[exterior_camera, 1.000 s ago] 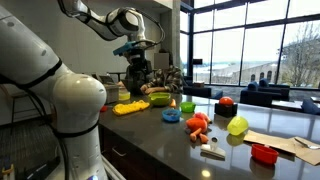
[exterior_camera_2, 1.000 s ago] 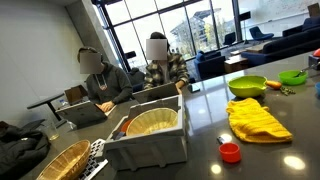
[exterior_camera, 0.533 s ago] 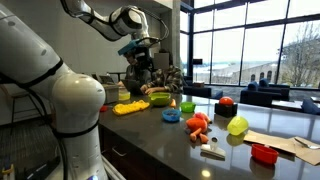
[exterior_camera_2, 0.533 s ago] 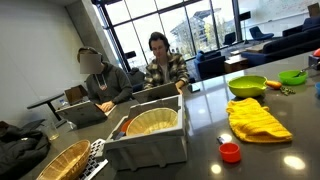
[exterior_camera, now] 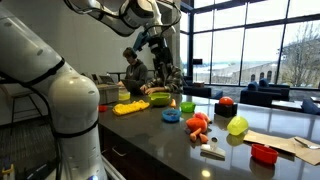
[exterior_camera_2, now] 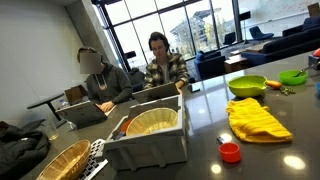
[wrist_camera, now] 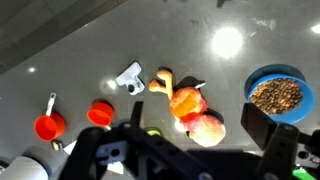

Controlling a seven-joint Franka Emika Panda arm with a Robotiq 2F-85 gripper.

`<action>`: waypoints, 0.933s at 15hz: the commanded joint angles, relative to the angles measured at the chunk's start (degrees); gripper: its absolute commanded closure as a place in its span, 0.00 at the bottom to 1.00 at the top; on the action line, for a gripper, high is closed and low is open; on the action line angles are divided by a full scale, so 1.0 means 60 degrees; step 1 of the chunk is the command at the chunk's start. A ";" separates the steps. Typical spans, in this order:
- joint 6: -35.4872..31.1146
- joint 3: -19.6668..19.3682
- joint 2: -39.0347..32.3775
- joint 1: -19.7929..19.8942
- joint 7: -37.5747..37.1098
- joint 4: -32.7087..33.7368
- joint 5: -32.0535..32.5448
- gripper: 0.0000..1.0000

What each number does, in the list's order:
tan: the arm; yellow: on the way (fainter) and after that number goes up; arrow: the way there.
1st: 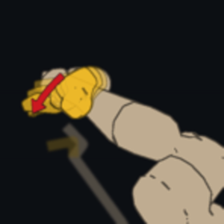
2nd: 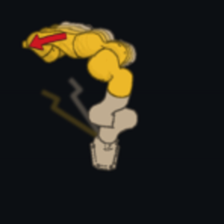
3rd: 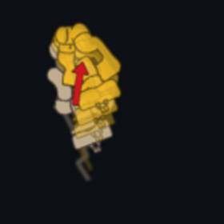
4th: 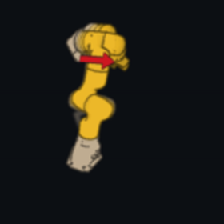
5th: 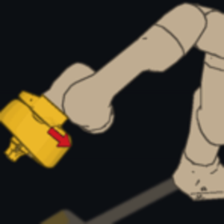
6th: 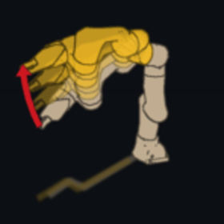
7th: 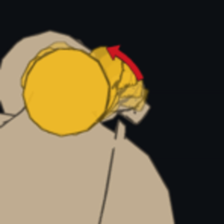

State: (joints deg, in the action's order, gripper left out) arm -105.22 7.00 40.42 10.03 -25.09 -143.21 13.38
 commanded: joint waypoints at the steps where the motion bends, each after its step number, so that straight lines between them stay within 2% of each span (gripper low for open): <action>1: 0.0595 0.0074 0.0363 0.0336 -0.1376 0.0485 -0.0279 0.00; 2: 0.0242 -0.0121 0.0070 0.0196 -0.0677 0.0236 -0.0026 0.00; 6: 0.0452 -0.0009 0.0239 0.0224 -0.1278 0.0466 -0.0106 0.00; 8: -0.0185 0.0361 -0.0117 0.0485 -0.2170 0.0600 0.0285 0.00; 14: -0.1651 0.0049 -0.0133 0.0973 -0.3882 0.1885 0.0290 0.00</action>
State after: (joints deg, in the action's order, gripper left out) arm -112.26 7.61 40.70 13.91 -43.88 -135.59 14.02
